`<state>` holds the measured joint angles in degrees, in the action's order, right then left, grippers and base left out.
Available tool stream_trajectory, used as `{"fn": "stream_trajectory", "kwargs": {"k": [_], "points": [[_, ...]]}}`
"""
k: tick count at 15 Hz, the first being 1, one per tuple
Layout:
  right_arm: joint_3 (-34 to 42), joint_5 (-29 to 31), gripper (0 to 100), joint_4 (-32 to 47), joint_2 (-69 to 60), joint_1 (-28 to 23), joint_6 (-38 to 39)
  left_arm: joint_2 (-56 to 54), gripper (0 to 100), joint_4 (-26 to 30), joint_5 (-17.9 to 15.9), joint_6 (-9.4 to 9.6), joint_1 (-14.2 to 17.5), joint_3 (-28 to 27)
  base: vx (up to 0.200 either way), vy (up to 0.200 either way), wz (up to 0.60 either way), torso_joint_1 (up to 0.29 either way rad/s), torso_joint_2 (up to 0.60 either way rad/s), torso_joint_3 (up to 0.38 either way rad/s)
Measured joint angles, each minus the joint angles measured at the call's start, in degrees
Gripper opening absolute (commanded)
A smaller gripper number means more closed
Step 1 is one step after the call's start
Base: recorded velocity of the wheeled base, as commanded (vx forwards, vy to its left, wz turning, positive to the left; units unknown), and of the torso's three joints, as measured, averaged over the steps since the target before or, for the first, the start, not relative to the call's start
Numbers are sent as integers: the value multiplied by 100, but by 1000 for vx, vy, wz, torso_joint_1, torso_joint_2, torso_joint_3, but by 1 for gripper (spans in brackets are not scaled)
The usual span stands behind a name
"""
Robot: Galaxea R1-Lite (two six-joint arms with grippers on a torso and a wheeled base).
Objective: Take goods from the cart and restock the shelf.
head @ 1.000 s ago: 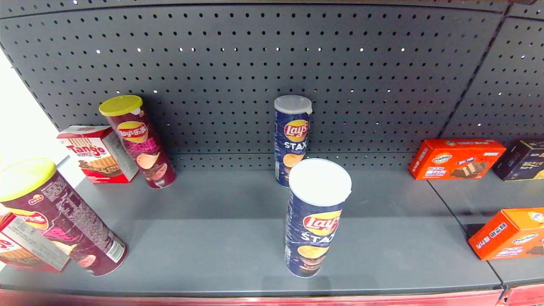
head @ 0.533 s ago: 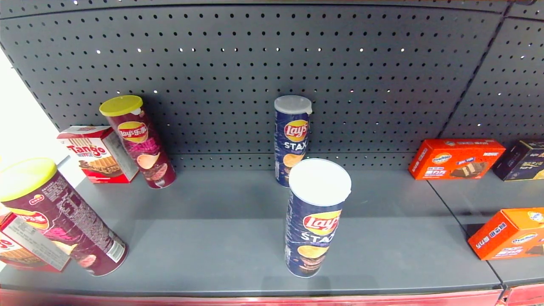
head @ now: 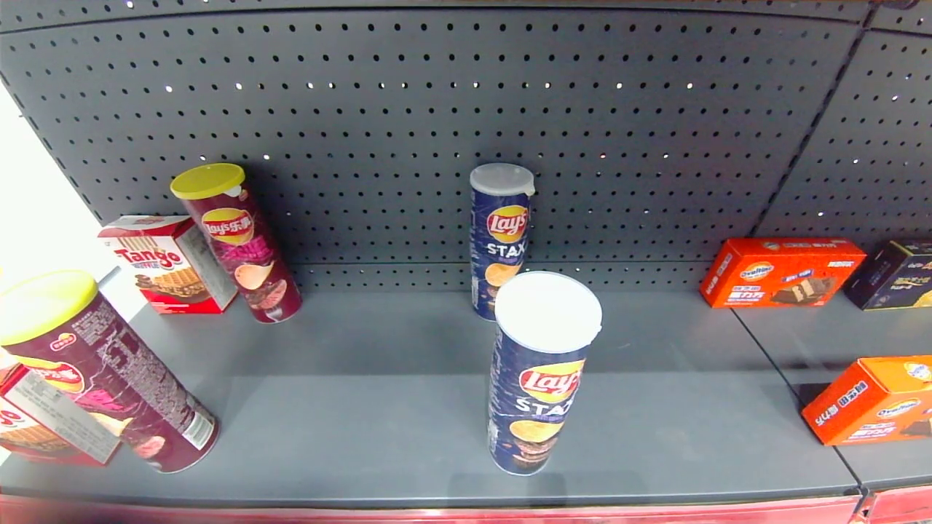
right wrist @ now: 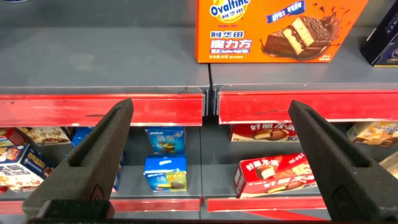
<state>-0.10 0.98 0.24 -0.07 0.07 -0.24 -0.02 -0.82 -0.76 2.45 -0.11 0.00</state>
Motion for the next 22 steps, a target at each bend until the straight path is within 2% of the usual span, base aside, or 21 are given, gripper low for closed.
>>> {"fn": "stream_trajectory", "kwargs": {"k": [2, 3, 4, 5, 6, 9, 10, 11, 16, 19, 22], "points": [[0, 0, 100, 2, 0, 2, 2, -7, 100, 82, -55, 124, 0, 0, 0, 0, 0, 0, 0, 0], [0, 0, 100, 2, 0, 2, 0, -7, 100, 79, 33, 200, 0, 0, 0, 0, 0, 0, 0, 0], [0, 0, 100, 2, 0, 2, 0, -9, 100, 79, 327, 206, 1, 0, 0, 0, 0, 0, 0, 0], [0, 0, 100, 2, 0, 0, 0, -9, 100, 79, 511, 63, 6, 0, 0, 0, 0, 0, 0, 0], [0, 0, 100, 2, 0, -2, 0, -9, 100, 77, 566, 11, 4, 0, 0, 0, 0, 0, 0, 0], [0, -33, 100, 7, 0, -2, -16, -9, 100, 77, 500, -78, 0, 0, 0, 0, 0, 0, 0, 0], [0, -87, 100, 5, 0, -2, -22, -9, 100, 74, 603, -296, 0, 0, 0, 0, 0, 0, 0, 0], [0, -90, 100, 5, 0, 2, -24, -9, 100, 71, 685, -390, 0, 0, 0, 0, 0, 0, 0, 0], [-84, -162, 100, 22, 56, 30, -55, -9, 100, 68, 709, -389, 4, -5, 0, 0, 0, 0, 0, 0], [-933, -230, 100, -46, 694, 39, 56, -7, 100, 66, 702, -386, 0, -5, 0, 0, 0, 0, 0, 0], [-1910, -524, 100, -460, 2148, 332, 161, -7, 100, 68, 691, -386, 1, -5, 0, 0, 0, 0, 0, 0]]}}
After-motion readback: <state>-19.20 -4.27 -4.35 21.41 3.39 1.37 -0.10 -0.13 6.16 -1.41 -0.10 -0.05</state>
